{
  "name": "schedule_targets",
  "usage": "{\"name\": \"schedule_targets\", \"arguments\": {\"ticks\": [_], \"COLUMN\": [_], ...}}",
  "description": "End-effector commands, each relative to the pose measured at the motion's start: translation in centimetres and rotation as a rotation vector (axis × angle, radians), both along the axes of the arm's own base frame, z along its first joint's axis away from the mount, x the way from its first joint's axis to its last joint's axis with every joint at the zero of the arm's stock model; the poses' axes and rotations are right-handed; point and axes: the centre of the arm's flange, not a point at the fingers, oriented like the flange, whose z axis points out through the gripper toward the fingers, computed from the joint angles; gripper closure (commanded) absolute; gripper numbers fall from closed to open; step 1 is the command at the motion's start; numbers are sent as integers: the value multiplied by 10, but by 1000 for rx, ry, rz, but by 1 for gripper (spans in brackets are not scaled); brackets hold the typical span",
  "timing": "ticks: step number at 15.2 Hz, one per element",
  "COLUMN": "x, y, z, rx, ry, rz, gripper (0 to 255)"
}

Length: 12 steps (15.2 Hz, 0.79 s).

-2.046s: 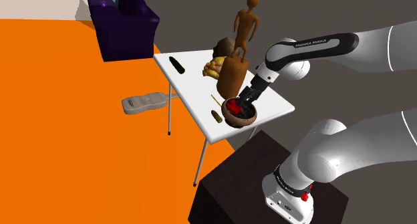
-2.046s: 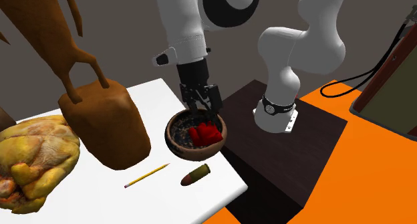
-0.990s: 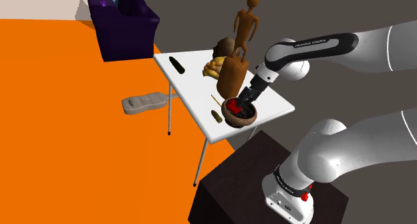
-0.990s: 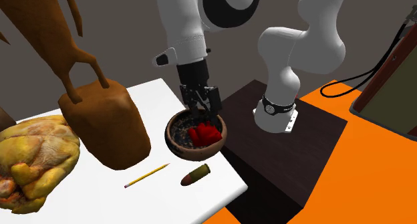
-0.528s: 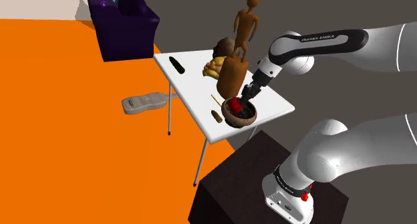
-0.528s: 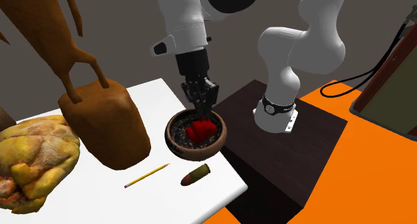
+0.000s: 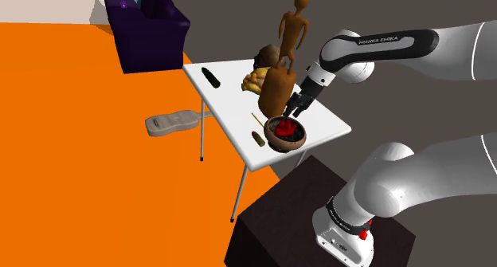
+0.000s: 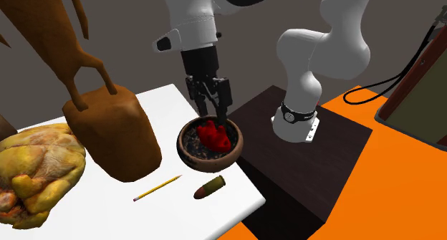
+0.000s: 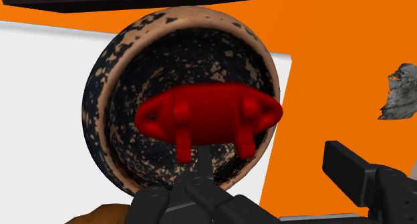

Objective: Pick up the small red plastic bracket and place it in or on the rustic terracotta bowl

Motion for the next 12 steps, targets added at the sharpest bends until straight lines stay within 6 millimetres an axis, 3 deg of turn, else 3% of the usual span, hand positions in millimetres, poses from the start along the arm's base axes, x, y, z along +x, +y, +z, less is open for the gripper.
{"name": "schedule_targets", "arguments": {"ticks": [1, 8, 12], "x": [11, 15, 15], "y": [1, 13, 13], "z": [1, -37, -37], "rx": [-34, -34, -34], "ry": [-8, -8, -8], "rz": [0, 0, 0], "gripper": [0, 0, 0]}}
